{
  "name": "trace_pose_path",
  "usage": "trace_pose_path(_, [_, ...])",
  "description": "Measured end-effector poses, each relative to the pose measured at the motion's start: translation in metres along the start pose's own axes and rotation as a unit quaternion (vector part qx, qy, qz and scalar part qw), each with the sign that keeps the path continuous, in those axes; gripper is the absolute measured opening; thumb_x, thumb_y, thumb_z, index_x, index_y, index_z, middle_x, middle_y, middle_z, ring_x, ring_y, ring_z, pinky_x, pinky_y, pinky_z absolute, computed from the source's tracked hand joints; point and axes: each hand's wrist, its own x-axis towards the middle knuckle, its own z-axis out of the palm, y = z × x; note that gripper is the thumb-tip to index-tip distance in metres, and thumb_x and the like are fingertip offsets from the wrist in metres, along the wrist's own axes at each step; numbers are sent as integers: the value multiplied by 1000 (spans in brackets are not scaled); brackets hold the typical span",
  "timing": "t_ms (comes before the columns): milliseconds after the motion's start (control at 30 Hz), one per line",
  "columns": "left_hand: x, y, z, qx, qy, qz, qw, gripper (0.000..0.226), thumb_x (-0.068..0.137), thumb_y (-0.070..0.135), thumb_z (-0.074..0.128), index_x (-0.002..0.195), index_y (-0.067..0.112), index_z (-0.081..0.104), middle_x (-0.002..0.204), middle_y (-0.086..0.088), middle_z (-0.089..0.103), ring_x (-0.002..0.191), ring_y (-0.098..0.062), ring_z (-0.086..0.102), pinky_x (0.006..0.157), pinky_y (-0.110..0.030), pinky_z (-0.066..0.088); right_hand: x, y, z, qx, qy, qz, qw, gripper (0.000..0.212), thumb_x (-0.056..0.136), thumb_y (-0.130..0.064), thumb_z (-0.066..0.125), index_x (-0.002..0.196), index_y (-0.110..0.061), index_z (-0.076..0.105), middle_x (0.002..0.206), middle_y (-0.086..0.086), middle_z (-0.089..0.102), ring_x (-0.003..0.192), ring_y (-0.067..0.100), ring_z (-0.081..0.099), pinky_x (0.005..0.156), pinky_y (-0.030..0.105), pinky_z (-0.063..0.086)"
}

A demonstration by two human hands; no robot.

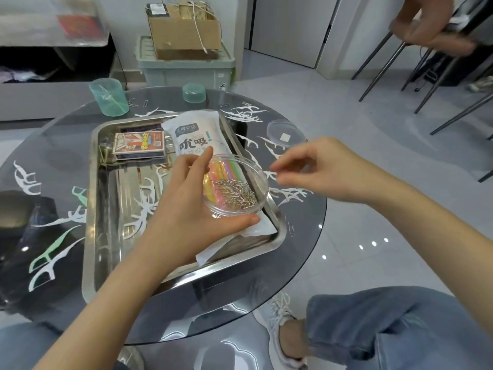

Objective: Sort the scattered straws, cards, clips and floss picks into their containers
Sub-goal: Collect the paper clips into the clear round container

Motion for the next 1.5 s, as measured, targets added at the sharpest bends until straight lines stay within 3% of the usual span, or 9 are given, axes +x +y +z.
trace_pose_path(133, [0, -1, 3, 7, -1, 1, 1000, 127, 43, 85, 62, 149, 27, 22, 123, 21, 30, 120, -3, 43, 101, -23, 36, -19, 38, 23, -230, -182, 74, 953, 65, 75, -34, 78, 133, -25, 50, 117, -6, 56, 93, 6, 51, 80, 19, 42])
trace_pose_path(233, [0, -2, 3, 0, -2, 0, 1000, 127, 43, 85, 64, 149, 28, 22, 125, 20, 31, 121, -2, 43, 102, -25, 37, -24, 47, 38, -231, -161, 55, 958, 75, 73, -33, 79, 138, -27, 43, 123, -4, 43, 95, 6, 39, 81, 20, 39])
trace_pose_path(400, [1, -4, 3, -10, 2, -3, 1000, 125, 43, 84, 66, 148, 30, 24, 122, 22, 33, 118, 4, 43, 98, -21, 37, -20, 44, 43, -252, -153, -22, 955, 57, 77, -23, 76, 129, -20, 54, 112, -1, 48, 103, 17, 49, 88, 31, 46])
trace_pose_path(733, [1, 2, 1, -24, -3, -13, 1000, 127, 41, 76, 69, 149, 24, 25, 125, 17, 36, 118, 1, 44, 100, -24, 37, -14, 46, 47, -253, -85, -119, 956, 8, 87, -11, 61, 92, -7, 66, 94, 5, 58, 89, 26, 56, 78, 37, 45])
trace_pose_path(900, [1, 2, -2, -26, -1, -16, 1000, 128, 41, 76, 69, 149, 23, 26, 126, 14, 36, 120, -3, 45, 101, -27, 38, -13, 47, 52, -258, -49, -140, 955, 6, 85, -1, 56, 83, -2, 62, 86, 12, 58, 80, 29, 54, 70, 37, 44])
trace_pose_path(1133, [3, 2, -2, -20, -2, -17, 1000, 128, 40, 77, 67, 149, 26, 24, 126, 17, 34, 118, 1, 43, 99, -22, 36, -7, 51, 58, -250, -31, -100, 963, 1, 83, -6, 54, 84, -7, 55, 85, 8, 56, 77, 27, 53, 71, 36, 43])
trace_pose_path(1333, [3, -1, -2, -7, -6, -12, 1000, 129, 41, 87, 63, 149, 29, 22, 128, 17, 32, 121, -3, 43, 99, -23, 36, -1, 18, 17, -18, 127, 3, 992, 18, 79, 0, 63, 82, -17, 69, 73, -5, 66, 65, 6, 58, 68, 13, 47])
trace_pose_path(1400, [3, -1, -1, -4, -1, -10, 1000, 129, 41, 85, 63, 149, 28, 22, 126, 18, 32, 120, -2, 43, 97, -21, 36, 4, -9, 8, 48, 110, -31, 992, 22, 80, -3, 66, 82, -24, 70, 73, -11, 66, 67, 5, 62, 68, 12, 49])
trace_pose_path(1500, [3, -1, -1, -11, 4, -12, 1000, 130, 41, 83, 66, 149, 26, 22, 125, 17, 32, 119, 0, 42, 95, -20, 35, 14, -44, 12, 29, 58, -81, 995, 12, 81, -12, 71, 86, -23, 75, 79, -9, 72, 74, 1, 65, 73, 14, 52])
